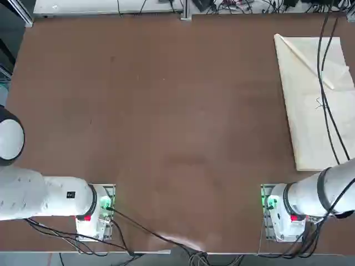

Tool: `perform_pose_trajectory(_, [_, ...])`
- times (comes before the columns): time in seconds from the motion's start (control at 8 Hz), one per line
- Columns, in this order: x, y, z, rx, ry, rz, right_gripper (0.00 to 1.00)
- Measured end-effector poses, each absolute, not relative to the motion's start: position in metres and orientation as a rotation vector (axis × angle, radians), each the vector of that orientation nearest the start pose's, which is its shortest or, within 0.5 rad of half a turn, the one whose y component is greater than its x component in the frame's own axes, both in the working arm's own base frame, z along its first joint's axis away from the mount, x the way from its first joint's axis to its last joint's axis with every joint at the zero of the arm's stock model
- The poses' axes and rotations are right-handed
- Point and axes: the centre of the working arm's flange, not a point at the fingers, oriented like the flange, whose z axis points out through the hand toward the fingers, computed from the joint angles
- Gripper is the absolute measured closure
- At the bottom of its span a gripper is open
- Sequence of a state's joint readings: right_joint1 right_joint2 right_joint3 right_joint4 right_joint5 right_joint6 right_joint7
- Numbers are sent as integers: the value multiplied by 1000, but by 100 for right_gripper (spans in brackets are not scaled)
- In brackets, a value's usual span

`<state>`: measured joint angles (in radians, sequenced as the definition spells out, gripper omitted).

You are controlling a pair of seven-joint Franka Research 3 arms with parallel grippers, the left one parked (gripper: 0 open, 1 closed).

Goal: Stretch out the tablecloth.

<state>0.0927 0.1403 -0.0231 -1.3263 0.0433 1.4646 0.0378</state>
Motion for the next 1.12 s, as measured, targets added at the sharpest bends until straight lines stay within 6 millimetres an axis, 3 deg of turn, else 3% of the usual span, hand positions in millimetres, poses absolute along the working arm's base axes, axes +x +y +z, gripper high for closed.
perform_pose_trajectory(0.12, [585,44,649,-3102,-47,6,0])
perform_pose_trajectory(0.38, [589,16,645,-3103,27,16,0])
perform_pose_trajectory(0.62, [597,-10,625,-3104,13,59,0])
perform_pose_trajectory(0.88, [612,-26,583,-3150,-123,146,0])
perform_pose_trajectory(1.12, [620,-59,524,-3159,-172,196,0])
